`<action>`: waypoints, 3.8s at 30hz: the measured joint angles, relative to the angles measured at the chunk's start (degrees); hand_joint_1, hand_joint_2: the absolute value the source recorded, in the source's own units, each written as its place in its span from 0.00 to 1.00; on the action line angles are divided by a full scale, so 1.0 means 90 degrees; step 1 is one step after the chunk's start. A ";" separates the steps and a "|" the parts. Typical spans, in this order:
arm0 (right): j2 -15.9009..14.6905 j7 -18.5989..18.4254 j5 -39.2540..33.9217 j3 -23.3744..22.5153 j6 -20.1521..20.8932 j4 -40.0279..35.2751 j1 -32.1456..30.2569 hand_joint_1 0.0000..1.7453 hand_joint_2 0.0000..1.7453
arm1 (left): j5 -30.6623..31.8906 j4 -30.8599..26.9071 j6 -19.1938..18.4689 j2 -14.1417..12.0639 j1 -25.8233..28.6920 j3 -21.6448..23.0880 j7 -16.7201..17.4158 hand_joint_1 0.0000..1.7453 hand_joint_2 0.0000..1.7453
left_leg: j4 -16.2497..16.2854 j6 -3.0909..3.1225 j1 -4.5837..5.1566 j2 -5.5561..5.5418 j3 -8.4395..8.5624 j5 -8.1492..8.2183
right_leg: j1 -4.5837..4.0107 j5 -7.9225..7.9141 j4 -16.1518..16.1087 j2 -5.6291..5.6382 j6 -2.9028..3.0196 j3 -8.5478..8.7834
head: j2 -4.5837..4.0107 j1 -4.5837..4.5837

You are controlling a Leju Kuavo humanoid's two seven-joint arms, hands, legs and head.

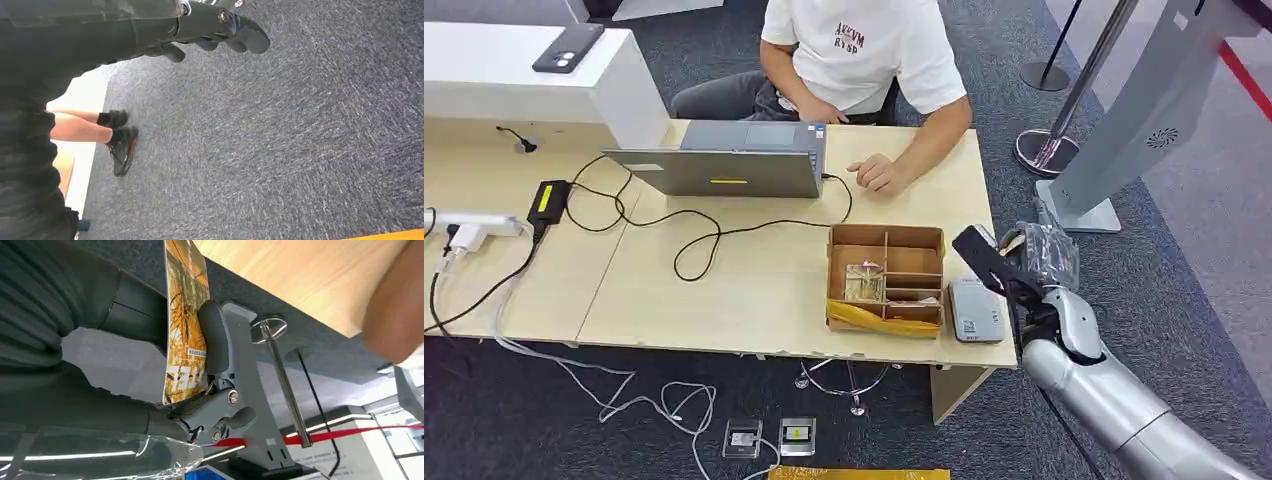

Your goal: Pass the card to the sensor for recognition and then transmit it.

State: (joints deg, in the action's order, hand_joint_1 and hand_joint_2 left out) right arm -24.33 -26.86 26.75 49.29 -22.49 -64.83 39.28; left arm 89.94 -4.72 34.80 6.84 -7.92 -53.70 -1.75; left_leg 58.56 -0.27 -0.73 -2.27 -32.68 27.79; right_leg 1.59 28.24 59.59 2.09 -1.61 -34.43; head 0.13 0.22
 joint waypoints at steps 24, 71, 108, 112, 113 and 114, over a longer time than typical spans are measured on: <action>0.0083 0.0381 0.0345 -0.0313 0.0435 -0.0024 -0.0648 1.00 1.00 | 0.0000 0.0000 0.0010 0.0036 -0.0022 -0.0102 0.0012 0.00 1.00 | -0.0001 0.0000 0.0000 0.0004 -0.0004 0.0000 | 0.0000 0.0000 0.0000 0.0000 0.0001 -0.0001 | 0.0000 0.0000; 0.0603 0.0588 -0.0073 -0.0282 0.0134 0.0799 -0.0996 1.00 1.00 | 0.0002 0.0000 -0.0015 0.0034 -0.0067 -0.0299 0.0012 0.00 1.00 | -0.0001 -0.0001 -0.0001 0.0012 0.0014 -0.0001 | -0.0001 -0.0005 0.0000 0.0006 0.0006 0.0009 | 0.0000 0.0000; 0.0651 0.0248 0.1030 -0.0585 0.0791 -0.0272 0.0826 1.00 1.00 | 0.0005 0.0000 -0.0226 0.0056 -0.0224 0.0223 0.0277 0.00 0.00 | -0.0001 -0.0002 -0.0001 0.0012 0.0004 -0.0003 | -0.0001 -0.0011 0.0003 0.0007 0.0006 0.0008 | 0.0000 0.0000; 0.0889 0.0282 0.1100 -0.0471 0.1122 -0.0168 0.1339 1.00 1.00 | 0.0005 -0.0024 -0.0272 0.0063 -0.0272 0.0379 0.0335 0.00 0.00 | -0.0001 -0.0002 -0.0002 0.0012 0.0002 -0.0004 | -0.0001 -0.0011 0.0004 0.0008 0.0006 0.0006 | 0.0000 0.0002; 0.0989 0.0321 0.1107 -0.0415 0.1151 -0.0065 0.1464 1.00 1.00 | 0.0005 -0.0041 -0.0274 0.0068 -0.0283 0.0398 0.0338 0.00 0.00 | -0.0001 -0.0003 -0.0003 0.0012 0.0003 -0.0005 | -0.0002 -0.0010 0.0003 0.0007 0.0006 0.0006 | -0.0002 0.0002; 0.1073 0.0333 0.1112 -0.0379 0.1158 0.0034 0.1558 1.00 1.00 | 0.0005 -0.0051 -0.0274 0.0075 -0.0298 0.0413 0.0338 0.00 0.00 | -0.0001 -0.0003 -0.0005 0.0009 0.0004 -0.0005 | -0.0005 -0.0010 0.0003 0.0006 0.0007 0.0007 | 0.0000 0.0000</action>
State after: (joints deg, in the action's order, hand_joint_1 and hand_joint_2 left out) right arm -14.67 -23.87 36.76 45.88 -12.06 -64.52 53.30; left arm 89.98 -5.18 32.33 7.52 -10.60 -49.99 1.29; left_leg 58.54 -0.30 -0.77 -2.20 -32.64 27.75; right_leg 1.55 28.15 59.62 2.14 -1.55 -34.37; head 0.13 0.22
